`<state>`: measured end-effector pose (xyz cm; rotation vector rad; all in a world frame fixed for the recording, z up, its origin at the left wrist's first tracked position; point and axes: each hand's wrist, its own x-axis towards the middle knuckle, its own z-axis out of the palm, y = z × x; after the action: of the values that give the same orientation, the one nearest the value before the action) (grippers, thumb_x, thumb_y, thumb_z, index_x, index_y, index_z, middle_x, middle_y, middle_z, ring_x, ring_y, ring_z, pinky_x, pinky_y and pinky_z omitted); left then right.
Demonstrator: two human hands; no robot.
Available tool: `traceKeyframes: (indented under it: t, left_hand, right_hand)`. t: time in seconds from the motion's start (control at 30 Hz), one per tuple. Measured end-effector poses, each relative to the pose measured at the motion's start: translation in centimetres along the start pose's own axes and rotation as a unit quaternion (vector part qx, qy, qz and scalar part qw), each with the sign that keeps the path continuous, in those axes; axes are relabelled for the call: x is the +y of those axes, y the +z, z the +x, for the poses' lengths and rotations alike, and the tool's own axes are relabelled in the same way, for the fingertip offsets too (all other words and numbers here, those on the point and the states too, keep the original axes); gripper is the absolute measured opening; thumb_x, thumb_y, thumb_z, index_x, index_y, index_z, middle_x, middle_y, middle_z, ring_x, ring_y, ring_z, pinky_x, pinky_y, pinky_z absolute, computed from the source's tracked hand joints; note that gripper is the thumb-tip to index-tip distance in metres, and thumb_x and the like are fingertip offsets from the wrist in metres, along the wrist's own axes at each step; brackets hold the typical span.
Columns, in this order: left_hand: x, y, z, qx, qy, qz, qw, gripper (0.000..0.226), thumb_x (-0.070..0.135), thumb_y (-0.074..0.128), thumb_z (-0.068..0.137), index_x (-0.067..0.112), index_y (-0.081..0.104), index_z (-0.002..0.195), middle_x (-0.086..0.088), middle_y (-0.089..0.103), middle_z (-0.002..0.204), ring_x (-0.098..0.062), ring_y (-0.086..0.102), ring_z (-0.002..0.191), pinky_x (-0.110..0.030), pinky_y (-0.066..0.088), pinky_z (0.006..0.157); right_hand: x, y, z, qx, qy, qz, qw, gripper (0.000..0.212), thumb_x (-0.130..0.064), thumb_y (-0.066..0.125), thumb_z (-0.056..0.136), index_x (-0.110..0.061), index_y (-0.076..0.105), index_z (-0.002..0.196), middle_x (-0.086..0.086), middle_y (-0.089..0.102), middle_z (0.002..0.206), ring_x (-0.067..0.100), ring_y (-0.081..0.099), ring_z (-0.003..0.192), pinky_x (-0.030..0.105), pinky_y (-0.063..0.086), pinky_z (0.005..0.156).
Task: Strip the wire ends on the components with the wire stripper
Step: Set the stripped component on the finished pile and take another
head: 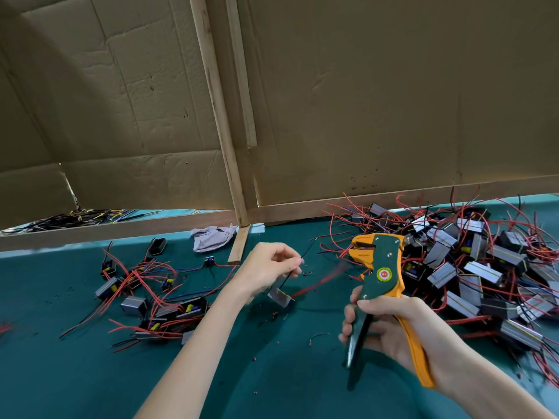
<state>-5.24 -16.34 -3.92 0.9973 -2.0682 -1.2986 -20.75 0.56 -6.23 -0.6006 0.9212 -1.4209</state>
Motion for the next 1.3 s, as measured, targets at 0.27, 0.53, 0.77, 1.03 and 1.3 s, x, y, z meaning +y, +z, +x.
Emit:
traceKeyframes:
  t: [0.27,0.53,0.77,1.03,1.3]
  left_hand:
    - [3.9,-1.3,-1.9,-0.002,0.135,-0.01,0.991,0.011,0.012,0.062,0.092,0.019,0.07,0.088,0.011,0.069,0.07,0.004,0.053,0.058,-0.007,0.038,0.058]
    - [6.6,-0.7,-3.7,-0.037,0.202,-0.019,0.978,0.005,0.022,0.068,0.087,0.021,0.072,0.085,-0.013,0.064,0.073,-0.009,0.054,0.068,-0.021,0.04,0.067]
    - [6.9,-0.4,-4.1,-0.048,0.178,-0.019,0.983,0.011,0.014,0.066,0.088,0.019,0.071,0.08,-0.012,0.056,0.073,-0.018,0.043,0.071,-0.027,0.033,0.066]
    - [7.0,-0.4,-4.2,-0.071,0.163,-0.013,0.984,0.009,0.012,0.064,0.089,0.013,0.07,0.082,-0.029,0.059,0.087,-0.02,0.049,0.079,-0.029,0.038,0.076]
    - [6.9,-0.8,-4.1,-0.108,0.157,-0.023,0.981,0.014,0.002,0.061,0.089,0.01,0.068,0.08,0.011,0.067,0.073,0.0,0.057,0.072,-0.009,0.043,0.071]
  right_hand:
    - [-0.5,-0.7,-0.3,-0.062,-0.06,0.009,0.996,0.034,-0.008,0.082,0.053,-0.005,0.069,0.085,0.024,0.059,0.079,0.038,0.062,0.071,0.049,0.056,0.071]
    - [-0.8,-0.1,-0.8,-0.144,-0.068,-0.047,0.986,0.036,-0.011,0.087,0.058,-0.004,0.066,0.086,0.027,0.059,0.078,0.041,0.062,0.071,0.051,0.054,0.072]
    - [-0.8,0.3,-0.8,-0.179,-0.053,-0.066,0.98,0.035,-0.013,0.088,0.062,-0.005,0.064,0.085,0.025,0.059,0.077,0.039,0.061,0.07,0.051,0.053,0.072]
    - [-0.8,0.2,-1.2,-0.193,-0.051,-0.084,0.976,0.034,-0.013,0.086,0.067,-0.001,0.062,0.089,0.027,0.059,0.077,0.039,0.061,0.07,0.05,0.053,0.072]
    - [-0.3,0.3,-1.3,-0.174,-0.044,-0.117,0.977,0.026,-0.02,0.084,0.073,-0.008,0.062,0.08,0.018,0.054,0.065,0.031,0.057,0.059,0.044,0.052,0.065]
